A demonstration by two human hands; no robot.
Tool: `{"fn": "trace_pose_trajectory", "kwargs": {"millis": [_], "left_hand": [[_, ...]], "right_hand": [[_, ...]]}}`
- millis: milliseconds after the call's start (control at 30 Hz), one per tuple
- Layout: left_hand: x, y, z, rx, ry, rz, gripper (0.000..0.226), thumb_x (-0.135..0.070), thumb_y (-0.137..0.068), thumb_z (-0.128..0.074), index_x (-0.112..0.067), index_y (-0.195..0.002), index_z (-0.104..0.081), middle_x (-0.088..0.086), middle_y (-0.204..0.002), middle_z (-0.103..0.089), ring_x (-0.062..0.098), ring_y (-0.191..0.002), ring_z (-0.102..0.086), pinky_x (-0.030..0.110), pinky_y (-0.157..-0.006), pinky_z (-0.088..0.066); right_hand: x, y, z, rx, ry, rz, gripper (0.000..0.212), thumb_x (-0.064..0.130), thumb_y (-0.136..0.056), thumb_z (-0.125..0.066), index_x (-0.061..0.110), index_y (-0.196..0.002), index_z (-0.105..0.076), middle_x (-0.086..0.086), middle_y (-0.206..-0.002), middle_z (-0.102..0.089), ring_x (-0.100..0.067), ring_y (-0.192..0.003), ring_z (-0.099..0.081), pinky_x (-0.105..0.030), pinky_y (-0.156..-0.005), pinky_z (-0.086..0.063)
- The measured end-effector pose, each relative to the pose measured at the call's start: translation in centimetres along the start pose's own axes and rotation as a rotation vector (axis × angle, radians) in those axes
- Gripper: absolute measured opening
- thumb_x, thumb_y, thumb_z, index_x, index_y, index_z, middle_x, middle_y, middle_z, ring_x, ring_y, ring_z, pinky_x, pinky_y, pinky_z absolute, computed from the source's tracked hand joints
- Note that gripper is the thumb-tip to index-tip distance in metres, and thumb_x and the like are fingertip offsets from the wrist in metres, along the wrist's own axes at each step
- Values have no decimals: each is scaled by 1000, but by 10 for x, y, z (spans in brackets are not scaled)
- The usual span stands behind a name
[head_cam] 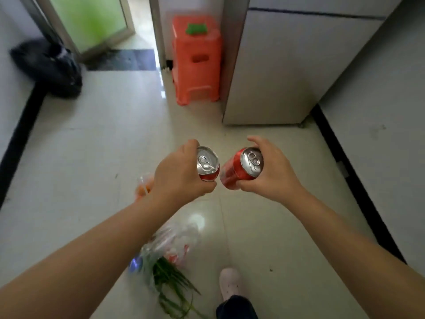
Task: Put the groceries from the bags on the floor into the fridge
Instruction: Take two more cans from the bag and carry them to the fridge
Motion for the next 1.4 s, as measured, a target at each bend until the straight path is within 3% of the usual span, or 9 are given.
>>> {"fn": "trace_pose_trajectory", "kwargs": {"millis": [200, 433, 567, 667, 900, 1067, 1133, 1233, 1400], "left_hand": [[-152, -30, 132, -185, 22, -214, 63, -32, -64, -79, -14, -116, -46, 3, -111, -61, 24, -98, -59, 25, -72, -35], [-308, -83, 219, -354, 11, -349, 69, -34, -62, -82, -14, -118, -47, 5, -114, -63, 20, -93, -54, 25, -75, -38], [-388, -120, 252, -457, 32, -353, 67, -35, -63, -81, -14, -116, -47, 6, -112, -64, 27, -103, -60, 38, -93, -47], [-434, -147, 269, -537, 56, -367, 66, -36, -63, -81, -13, -115, -47, 6, -113, -64, 27, -104, -60, 41, -94, -47], [-479, -209, 333, -727, 47, -430, 60, -28, -66, -79, -10, -116, -50, 5, -111, -62, 21, -98, -55, 22, -74, -35], [-492, -244, 416, -943, 44, -487, 67, -24, -65, -82, -7, -121, -49, 11, -116, -62, 27, -104, -57, 33, -85, -46], [-497, -251, 453, -1047, 59, -523, 71, -24, -64, -83, -5, -123, -48, 13, -118, -61, 27, -105, -57, 31, -86, -45], [-507, -260, 501, -1195, 64, -585, 76, -26, -63, -84, -5, -125, -46, 13, -120, -59, 27, -108, -56, 27, -86, -43], [-525, -294, 555, -1306, 95, -602, 74, -30, -63, -83, -6, -124, -47, 11, -120, -60, 27, -109, -57, 30, -89, -44]], "right_hand": [[52, -4, 187, -275, -38, 40, 62, 10, -56, -80, 13, -111, -52, 14, -85, -49, -11, -89, -50, -18, -76, -38], [72, -40, 361, -373, 61, 182, 58, 11, -59, -81, 12, -110, -53, 5, -94, -51, -12, -86, -49, -1, -62, -38], [78, -73, 448, -401, 194, 250, 64, 19, -58, -81, 14, -114, -51, 7, -96, -50, -16, -89, -52, -24, -77, -44], [93, -96, 498, -426, 241, 333, 63, 20, -57, -81, 14, -112, -50, 5, -95, -53, -19, -91, -56, -32, -81, -49], [145, -158, 580, -536, 291, 547, 62, 15, -61, -80, 10, -115, -50, 3, -97, -55, -14, -89, -53, -33, -84, -50], [206, -218, 631, -710, 205, 738, 64, 11, -60, -80, 6, -117, -50, 3, -96, -53, -17, -91, -55, -23, -84, -45], [231, -239, 652, -793, 162, 816, 66, 12, -59, -81, 5, -117, -51, 1, -97, -53, -15, -90, -52, -15, -78, -39], [262, -267, 681, -886, 76, 927, 70, 13, -59, -83, 4, -120, -49, -8, -110, -59, -16, -97, -53, -17, -84, -40], [299, -317, 712, -892, -112, 1044, 78, 12, -62, -82, 7, -127, -40, -3, -109, -52, -13, -99, -51, -10, -80, -40]]}}
Point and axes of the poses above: each hand's wrist, its own y-axis away from the middle knuckle, its own z-axis out of the back of the hand, x = y × z, the point moved 10 cm from there along -y, towards the middle knuckle
